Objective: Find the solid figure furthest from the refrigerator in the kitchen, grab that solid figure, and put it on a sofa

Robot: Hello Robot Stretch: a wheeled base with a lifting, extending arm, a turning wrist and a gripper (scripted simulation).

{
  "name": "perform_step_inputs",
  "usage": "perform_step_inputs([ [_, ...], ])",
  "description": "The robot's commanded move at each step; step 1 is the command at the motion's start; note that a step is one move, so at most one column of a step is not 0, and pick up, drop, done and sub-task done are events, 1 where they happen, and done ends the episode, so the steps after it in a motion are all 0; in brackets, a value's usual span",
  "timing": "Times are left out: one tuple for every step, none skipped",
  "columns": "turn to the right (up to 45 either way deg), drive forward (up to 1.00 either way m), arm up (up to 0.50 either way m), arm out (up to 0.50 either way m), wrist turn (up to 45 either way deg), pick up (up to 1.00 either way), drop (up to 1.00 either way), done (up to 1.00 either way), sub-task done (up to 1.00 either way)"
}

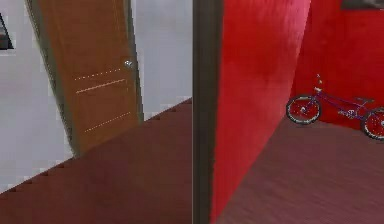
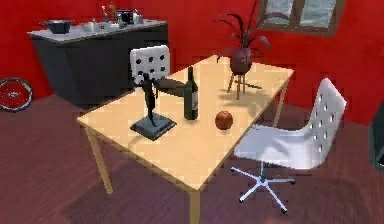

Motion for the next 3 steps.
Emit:
perform_step_inputs([
  [39.0,0.0,0.0,0.0,0.0,0.0,0.0,0.0,0.0],
  [0.0,1.0,0.0,0.0,0.0,0.0,0.0,0.0,0.0],
  [3.0,0.0,0.0,0.0,0.0,0.0,0.0,0.0,0.0],
])
